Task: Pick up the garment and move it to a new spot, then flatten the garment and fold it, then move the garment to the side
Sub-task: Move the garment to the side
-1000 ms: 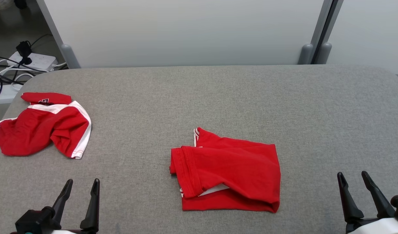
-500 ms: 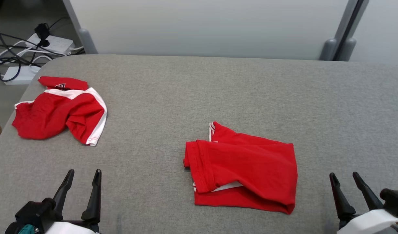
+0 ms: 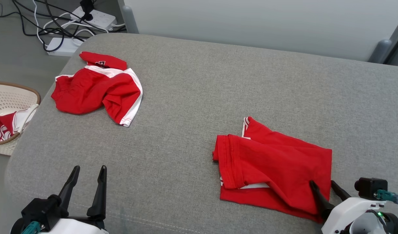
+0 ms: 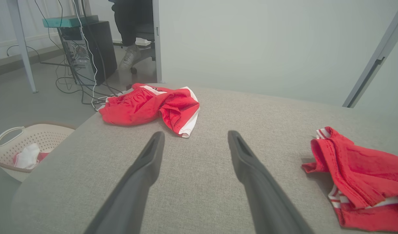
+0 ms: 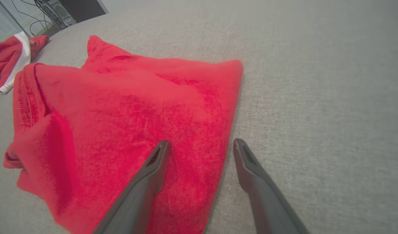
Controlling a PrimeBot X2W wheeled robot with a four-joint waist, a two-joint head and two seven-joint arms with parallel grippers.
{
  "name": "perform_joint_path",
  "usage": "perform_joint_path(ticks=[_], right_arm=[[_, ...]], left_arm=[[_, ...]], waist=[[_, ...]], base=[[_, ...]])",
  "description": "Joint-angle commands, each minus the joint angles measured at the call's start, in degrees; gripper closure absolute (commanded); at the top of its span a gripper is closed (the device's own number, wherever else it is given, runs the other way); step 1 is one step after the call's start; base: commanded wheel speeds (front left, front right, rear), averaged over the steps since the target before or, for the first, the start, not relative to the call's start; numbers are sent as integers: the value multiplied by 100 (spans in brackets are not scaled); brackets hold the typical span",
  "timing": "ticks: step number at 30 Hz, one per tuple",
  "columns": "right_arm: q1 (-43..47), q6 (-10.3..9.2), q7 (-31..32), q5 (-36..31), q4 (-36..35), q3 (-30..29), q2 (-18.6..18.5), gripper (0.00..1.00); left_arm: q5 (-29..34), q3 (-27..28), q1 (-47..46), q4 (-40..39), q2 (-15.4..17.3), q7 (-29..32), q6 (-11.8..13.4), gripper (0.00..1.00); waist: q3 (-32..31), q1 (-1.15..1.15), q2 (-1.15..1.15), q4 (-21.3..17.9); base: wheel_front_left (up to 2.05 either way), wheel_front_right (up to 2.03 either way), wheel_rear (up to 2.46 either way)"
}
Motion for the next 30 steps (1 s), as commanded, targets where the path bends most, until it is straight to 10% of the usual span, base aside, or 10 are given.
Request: perform_joint_path(ticks=[1,5,7,8,30], right_arm=[[-166,8,39,64,-44,169,-79,0],[-279,8,331,318,175,352,-57,0],[-326,8,377,411,222,415,-73,78],[-345,8,419,432,258,446,-95,100],[-1149,8,-28,-457,489,-468,-963,100]], left_arm=[[58,222,-371,-95,127,-72,-22,0],[64,217,-388,-57,97,-87,-35,0],[67,221,-390,-47,87,-94,-39,0],[69,220,-395,-45,79,-97,-41,0],[226,139,-816,-144,64,-94,-246,0]], waist=[[22,0,0,44],[22,0,0,85],[19,0,0,80],[18,0,0,72],[618,0,0,-1415]], base=[[0,0,0],[0,0,0],[0,0,0],[0,0,0],[0,0,0]])
